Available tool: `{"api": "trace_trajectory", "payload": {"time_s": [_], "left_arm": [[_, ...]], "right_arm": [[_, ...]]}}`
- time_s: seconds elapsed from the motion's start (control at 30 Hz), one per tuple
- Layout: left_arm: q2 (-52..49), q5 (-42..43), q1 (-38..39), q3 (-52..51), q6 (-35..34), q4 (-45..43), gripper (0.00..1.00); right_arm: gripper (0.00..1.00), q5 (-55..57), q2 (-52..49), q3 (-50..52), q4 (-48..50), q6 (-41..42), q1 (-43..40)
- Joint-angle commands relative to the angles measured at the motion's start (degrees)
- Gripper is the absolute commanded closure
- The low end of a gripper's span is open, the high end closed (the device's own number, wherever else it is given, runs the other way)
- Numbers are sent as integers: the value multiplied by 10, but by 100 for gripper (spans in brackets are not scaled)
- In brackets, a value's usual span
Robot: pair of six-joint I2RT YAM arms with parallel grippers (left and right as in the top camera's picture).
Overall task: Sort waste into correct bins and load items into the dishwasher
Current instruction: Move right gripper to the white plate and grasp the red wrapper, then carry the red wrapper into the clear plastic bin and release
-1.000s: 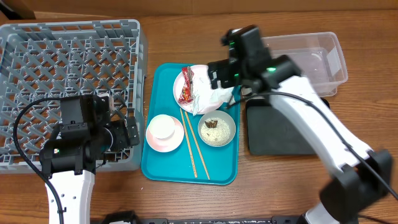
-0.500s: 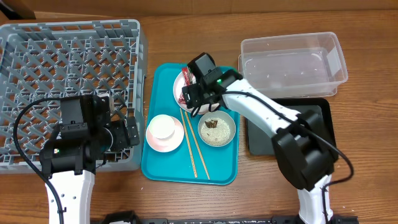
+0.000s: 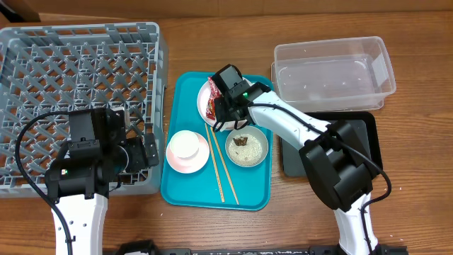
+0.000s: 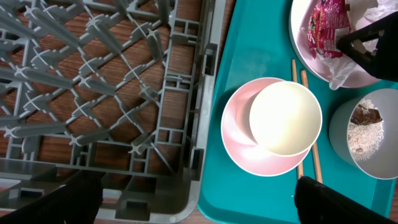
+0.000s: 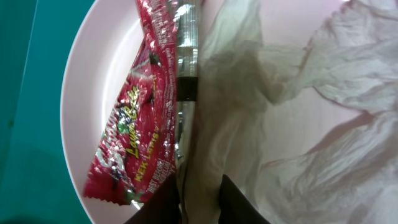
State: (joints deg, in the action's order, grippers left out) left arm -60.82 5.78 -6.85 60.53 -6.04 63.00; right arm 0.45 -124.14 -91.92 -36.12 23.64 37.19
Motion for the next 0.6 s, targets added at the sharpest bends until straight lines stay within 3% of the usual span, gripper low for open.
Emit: {"api": "trace_trajectory", "payload": {"time_s": [0.0, 0.17, 0.57], "left_arm": [[-3, 0, -3, 15, -2, 0, 0], [-3, 0, -3, 15, -2, 0, 0], [-3, 0, -3, 15, -2, -1, 0]], "right_arm": [[84, -6, -1, -11, 1, 22, 3], [96, -29, -1, -11, 1, 21, 4], [96, -11, 79, -42, -37, 16, -29]]}}
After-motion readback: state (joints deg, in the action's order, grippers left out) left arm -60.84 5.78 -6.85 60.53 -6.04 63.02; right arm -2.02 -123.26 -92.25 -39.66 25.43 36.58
